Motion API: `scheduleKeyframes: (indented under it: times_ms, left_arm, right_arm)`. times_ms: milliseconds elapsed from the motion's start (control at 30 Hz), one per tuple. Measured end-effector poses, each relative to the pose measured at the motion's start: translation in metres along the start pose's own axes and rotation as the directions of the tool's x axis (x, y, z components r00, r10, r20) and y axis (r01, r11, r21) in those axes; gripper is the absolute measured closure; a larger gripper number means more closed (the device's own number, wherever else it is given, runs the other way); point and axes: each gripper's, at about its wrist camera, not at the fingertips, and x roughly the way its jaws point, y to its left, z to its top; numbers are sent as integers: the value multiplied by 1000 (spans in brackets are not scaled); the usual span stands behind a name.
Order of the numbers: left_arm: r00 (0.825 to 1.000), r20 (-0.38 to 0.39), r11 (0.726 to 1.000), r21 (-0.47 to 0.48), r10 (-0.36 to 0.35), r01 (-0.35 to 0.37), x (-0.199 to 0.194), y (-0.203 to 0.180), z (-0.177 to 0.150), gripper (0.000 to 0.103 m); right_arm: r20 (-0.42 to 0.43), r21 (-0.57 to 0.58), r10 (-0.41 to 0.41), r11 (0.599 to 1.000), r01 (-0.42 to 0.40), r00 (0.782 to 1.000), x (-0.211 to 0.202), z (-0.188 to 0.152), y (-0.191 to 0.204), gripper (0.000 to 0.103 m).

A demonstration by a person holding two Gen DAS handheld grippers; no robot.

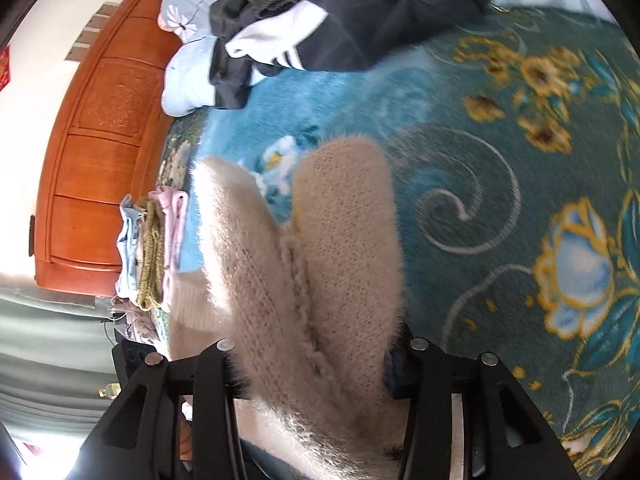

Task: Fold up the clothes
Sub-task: 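Lift the folded sweater with both grippers and carry it toward the folded clothes stack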

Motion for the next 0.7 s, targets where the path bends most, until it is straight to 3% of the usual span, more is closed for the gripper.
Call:
scheduleKeyframes:
  times_ms: [133,233,333,500,567,700]
  left_arm:
    - [995,105,1000,22,-6,4,-49,-3,25,66]
    - [975,222,1000,25,-18,13,-101,-1,49,66]
    - [939,343,999,35,-26,15,-157,2,73,66]
    - [863,504,1000,17,-14,6,-237,18,112,66]
    - [836,549,1000,-8,0,5,-260,31,127,66]
    - [798,601,997,-71,38,6,-295,68,150,66]
  right_arm:
    - [-15,-77,30,997,-31,999,10,24,44,58]
    - [-39,-146,68,987,-73,997,23,44,88,59]
    - [-71,-227,130,963,-143,989,44,71,151,59]
    - [-139,-382,206,891,-244,969,82,109,272,59]
    - [-173,-442,213,856,-269,962,103,121,323,59]
    - [-224,-536,210,789,-300,952,147,132,405,59]
